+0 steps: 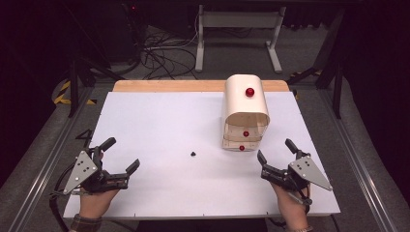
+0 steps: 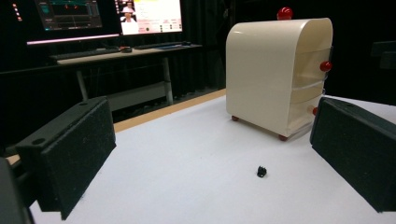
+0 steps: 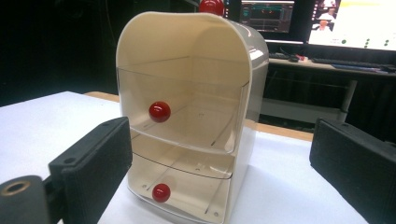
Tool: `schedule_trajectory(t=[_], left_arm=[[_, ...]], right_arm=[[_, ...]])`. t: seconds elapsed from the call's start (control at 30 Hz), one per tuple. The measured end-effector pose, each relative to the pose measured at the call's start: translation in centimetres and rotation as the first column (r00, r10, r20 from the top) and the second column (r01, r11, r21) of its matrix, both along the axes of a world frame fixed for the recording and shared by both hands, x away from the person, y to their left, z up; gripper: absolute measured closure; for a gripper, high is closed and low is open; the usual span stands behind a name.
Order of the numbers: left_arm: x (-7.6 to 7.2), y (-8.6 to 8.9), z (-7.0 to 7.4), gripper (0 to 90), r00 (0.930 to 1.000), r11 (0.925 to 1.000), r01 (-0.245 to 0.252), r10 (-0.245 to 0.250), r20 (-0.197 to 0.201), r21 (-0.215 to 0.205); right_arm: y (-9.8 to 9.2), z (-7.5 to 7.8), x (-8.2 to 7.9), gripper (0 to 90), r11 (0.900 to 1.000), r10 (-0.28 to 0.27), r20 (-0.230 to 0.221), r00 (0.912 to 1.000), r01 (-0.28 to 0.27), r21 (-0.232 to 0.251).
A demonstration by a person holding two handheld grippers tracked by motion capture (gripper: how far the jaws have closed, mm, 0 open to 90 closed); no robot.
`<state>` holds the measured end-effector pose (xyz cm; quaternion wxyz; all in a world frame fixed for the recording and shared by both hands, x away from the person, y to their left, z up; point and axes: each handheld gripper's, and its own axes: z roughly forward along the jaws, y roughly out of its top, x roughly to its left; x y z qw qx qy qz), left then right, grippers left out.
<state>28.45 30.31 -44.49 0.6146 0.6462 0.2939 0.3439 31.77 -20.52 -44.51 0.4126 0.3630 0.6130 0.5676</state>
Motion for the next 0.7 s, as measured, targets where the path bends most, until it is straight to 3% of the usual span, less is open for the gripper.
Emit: schedule_trajectory(t=[0.4,0.7], left_arm=[[-0.2,0.2,0.3,0.9,1.0,0.9997,-0.007,0.007,0.005,-0.024],[-0.3,0.1,0.5,1.3,0.9998,0.9997,-0.02,0.02,0.0,-0.012]], right_arm=[[1.2,-0.2,0.2,6.9,1.0,-0.019,0.006,0.9998,0.019,0.0],[2.1,-0.3,0.4,7.8,0.999,-0.043,0.003,0.9991,0.043,0.001]])
